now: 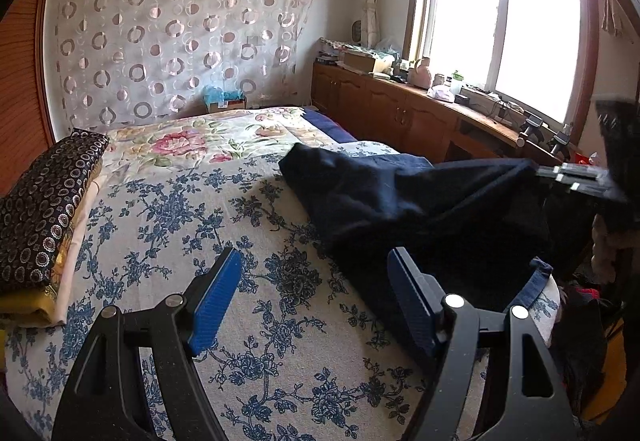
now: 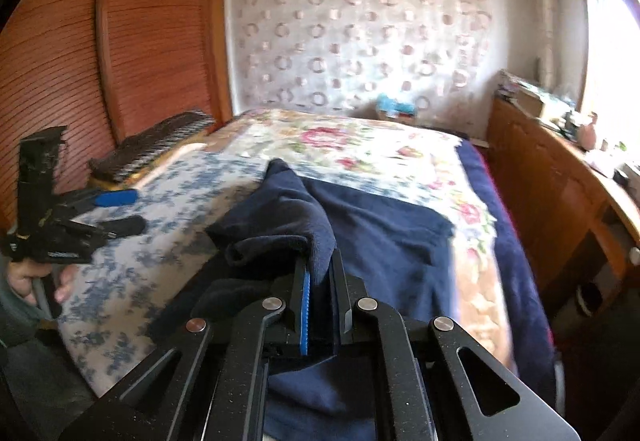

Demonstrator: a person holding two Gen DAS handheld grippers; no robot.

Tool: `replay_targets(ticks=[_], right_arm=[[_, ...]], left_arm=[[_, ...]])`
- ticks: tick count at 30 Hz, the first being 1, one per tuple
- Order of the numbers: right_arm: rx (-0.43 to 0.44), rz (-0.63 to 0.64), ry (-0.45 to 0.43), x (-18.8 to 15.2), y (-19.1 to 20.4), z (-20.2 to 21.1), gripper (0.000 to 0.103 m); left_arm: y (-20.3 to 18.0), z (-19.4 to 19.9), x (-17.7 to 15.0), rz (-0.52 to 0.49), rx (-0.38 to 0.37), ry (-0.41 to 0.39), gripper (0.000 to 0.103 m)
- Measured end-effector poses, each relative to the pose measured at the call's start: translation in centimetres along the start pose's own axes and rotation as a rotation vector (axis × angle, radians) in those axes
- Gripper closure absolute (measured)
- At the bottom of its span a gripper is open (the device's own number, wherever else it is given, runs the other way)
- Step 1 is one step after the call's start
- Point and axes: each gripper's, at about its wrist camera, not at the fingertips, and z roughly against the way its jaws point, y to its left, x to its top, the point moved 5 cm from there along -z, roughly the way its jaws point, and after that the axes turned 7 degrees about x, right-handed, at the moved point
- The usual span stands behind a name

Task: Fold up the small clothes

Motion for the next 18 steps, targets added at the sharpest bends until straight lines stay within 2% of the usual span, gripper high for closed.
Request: replay_targets(ticks=[3, 7, 9, 10, 11, 15, 18], right_arm=[[-0.034, -0.045, 0.08, -2.5, -1.9, -1.0, 0.095], [-0.1, -0.076, 0.151, -5.3, -3.3, -1.7, 0.088], [-0.1, -0.089, 0.135, -5.3, -3.4, -1.1, 0.074], [-0.098, -0.091, 0.12, -5.1, -3.2, -0.7, 0.062], [-0.095, -0.09, 0.104, -4.7, -2.9, -0.4, 0.057], [-0.062, -0.053, 0.063, -3.4, -1.4, 0.1, 0.052], [-0.022, -0.018, 0.067, -2.5, 0.4, -1.4, 0.052]], left_arm=[[0.0, 0.0, 0.1, -0.002, 0.002, -0.002, 0.027], [0.0, 0.0, 0.2, -0.002, 0.006, -0.004, 0.027], [0.0, -0.1, 0.3, -0.003, 0.007, -0.006, 0.027], [0.0, -0.1, 0.3, -0.003, 0.008, -0.007, 0.027], [0.0, 0.0, 0.3, -0.003, 0.009, -0.009, 0.027], [0.3, 0.2, 0.4, 0.003, 0.015, -0.019, 0.027], [0.7, 0.3, 0.5, 0.007, 0.02, -0.022, 0.027]])
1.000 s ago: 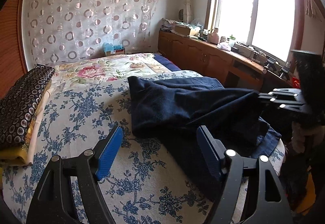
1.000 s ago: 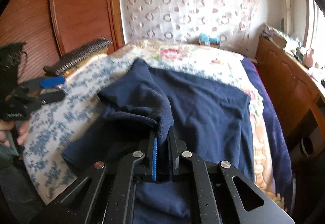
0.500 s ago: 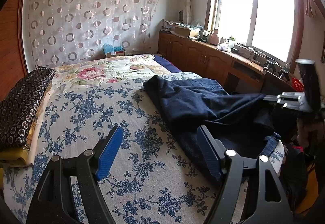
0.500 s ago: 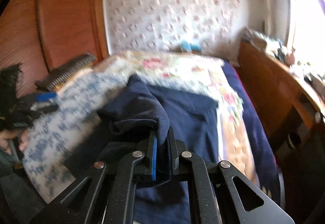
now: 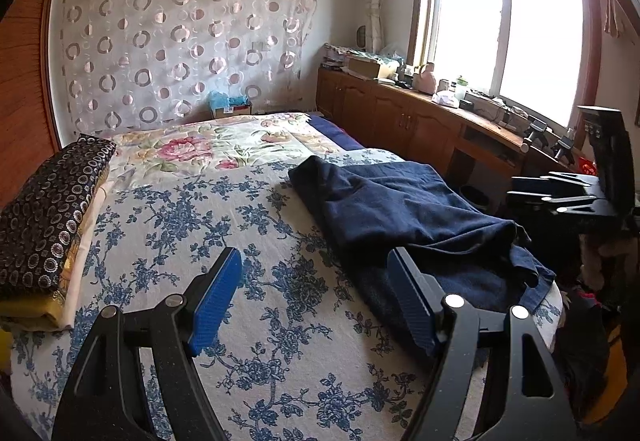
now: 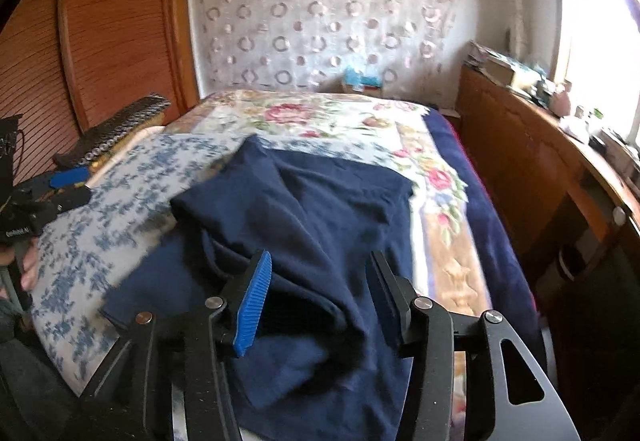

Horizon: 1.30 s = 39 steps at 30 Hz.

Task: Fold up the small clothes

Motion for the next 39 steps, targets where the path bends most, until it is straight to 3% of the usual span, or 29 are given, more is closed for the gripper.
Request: replay_targets(ticks=[9, 15, 26, 31, 32, 33, 34, 39], right_arm=[[0.154, 0.077, 0.066, 2.3, 3.9, -7.9, 0.052], [0.204, 0.132, 0.14, 3.3, 4.8, -12.6, 0.052], [0.2, 0.207, 0.265, 4.0, 5.8, -16.4, 0.052], [0.18, 0.244, 0.263, 4.1, 6.6, -17.3, 0.053], [0.177, 0.249, 0.258, 4.1, 6.7, -17.4, 0.065], [0.163, 0.258, 0.252, 4.1, 6.7, -17.3, 0.086], [0.156, 0.264, 0.249, 4.1, 6.5, -17.2, 0.093], [0.163, 0.222, 0.167, 6.1, 4.5, -14.5, 0.097]], left_arm=[[1.5, 0.4, -0.1, 0.026, 0.017, -0.011, 0.027], [2.3, 0.4, -0.4, 0.043, 0.023, -0.009, 0.027], [2.4, 0.3, -1.0, 0.046, 0.016, 0.001, 0.027], [2.2, 0.1, -1.2, 0.044, 0.012, 0.007, 0.027], [2.1, 0.1, -1.2, 0.042, 0.012, 0.007, 0.027], [2.1, 0.1, -1.2, 0.041, 0.012, 0.007, 0.027], [2.2, 0.2, -1.1, 0.04, 0.01, 0.007, 0.027], [2.1, 0.1, -1.2, 0.039, 0.007, 0.007, 0.027]])
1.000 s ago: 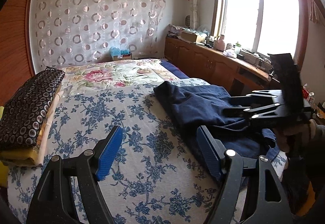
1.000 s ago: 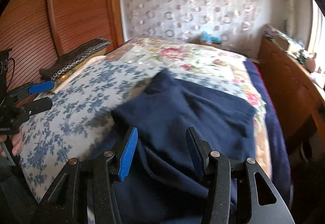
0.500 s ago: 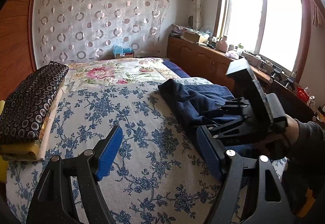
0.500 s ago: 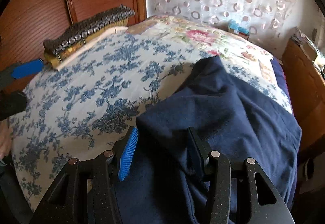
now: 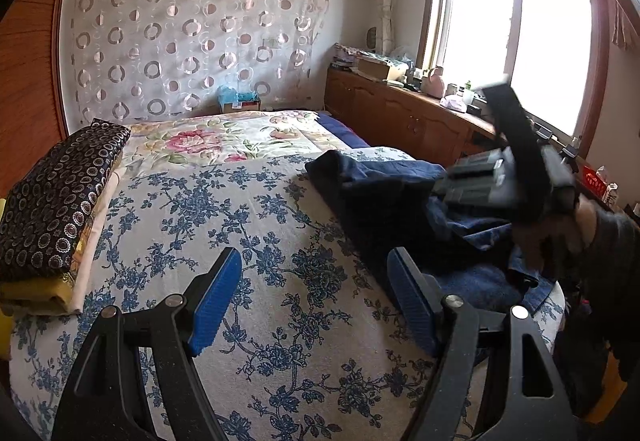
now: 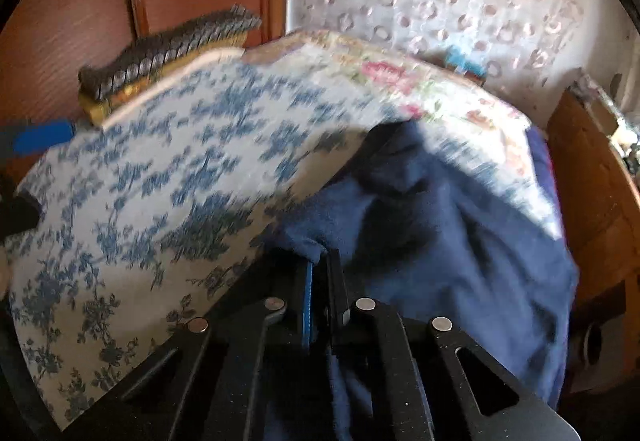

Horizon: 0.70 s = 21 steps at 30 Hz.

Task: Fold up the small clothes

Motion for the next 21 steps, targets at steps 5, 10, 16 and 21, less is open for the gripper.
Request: replay_targets(ticks=[5, 10, 16, 21], right_arm=[[-0.1, -0.065, -0.074, 1.6, -4.5, 3.8, 0.098], [-0.216, -0.147, -0.086, 2.3, -9.7, 5.2, 0.098], [-0.457, -0.215, -0.028, 2.1, -14.4, 3.1, 0.097], [-0.468, -0.306, -0.047, 1.1, -14.6, 3.2, 0.097]], left_arm=[[-0.2, -0.1, -0.1, -0.001, -0.007, 0.004, 0.027], [-0.5, -0.2, -0.3, -0.009, -0.014, 0.01, 0.027], [-1.0, -0.3, -0.6, -0.017, -0.022, 0.024, 0.027], [-1.3, -0.3, -0.8, -0.024, -0.031, 0.028, 0.027]])
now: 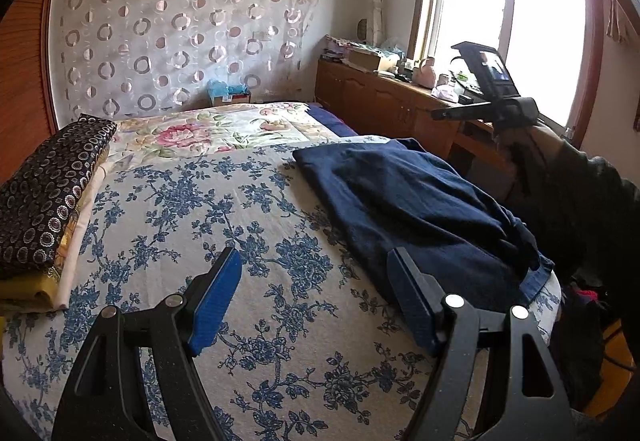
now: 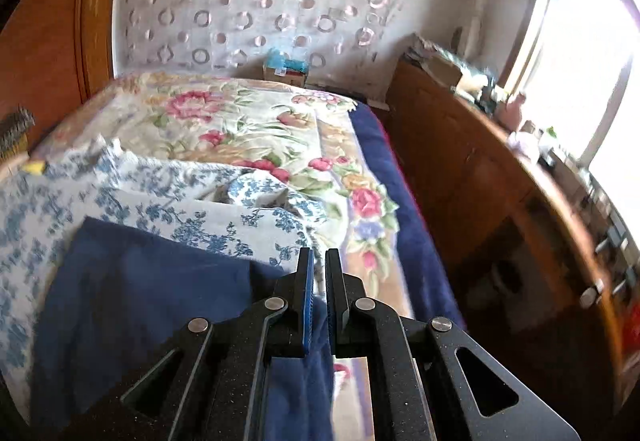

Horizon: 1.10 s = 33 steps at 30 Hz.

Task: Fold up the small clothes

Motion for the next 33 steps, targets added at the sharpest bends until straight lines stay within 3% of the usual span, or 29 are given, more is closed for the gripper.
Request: replay_targets(ticks=[5, 9, 13, 19, 23, 31, 32, 33], right_arm=[[0.089, 0.029, -0.01, -2.5, 1.0, 3.5, 0.097], [0.152, 0.043, -0.006, -6.5, 1.8, 6.6, 0.08], [0.202, 0.044, 0.015, -10.9, 1.6, 9.8, 0.074], [0.212, 0.038, 0.05, -15.5, 1.6, 12.4, 0.071], [0.218, 0.012, 0.064, -16.4, 1.1, 13.6, 0.064], [0.22, -0.012, 0.111, -18.0, 0.0, 14.0, 0.064], [0.224, -0.016, 0.111, -18.0, 0.0, 14.2, 0.07], [0.24, -0.022, 0.112, -18.2, 0.0, 14.2, 0.083]], left_arm=[[-0.6, -0.1, 0.0, -0.006, -0.013, 0.006, 0.027], [-1.6, -0.3, -0.2, -0.026, -0.023, 0.015, 0.027], [-2.6, -0.6, -0.4, -0.045, -0.038, 0.029, 0.027], [-4.3, -1.1, -1.2, -0.068, -0.065, 0.06, 0.027], [-5.4, -1.3, -1.6, -0.088, -0.076, 0.075, 0.027], [-6.5, -1.8, -2.2, -0.104, -0.088, 0.096, 0.027], [-6.6, -1.8, -2.3, -0.107, -0.089, 0.099, 0.027], [-6.8, -1.9, -2.4, -0.11, -0.091, 0.103, 0.027]])
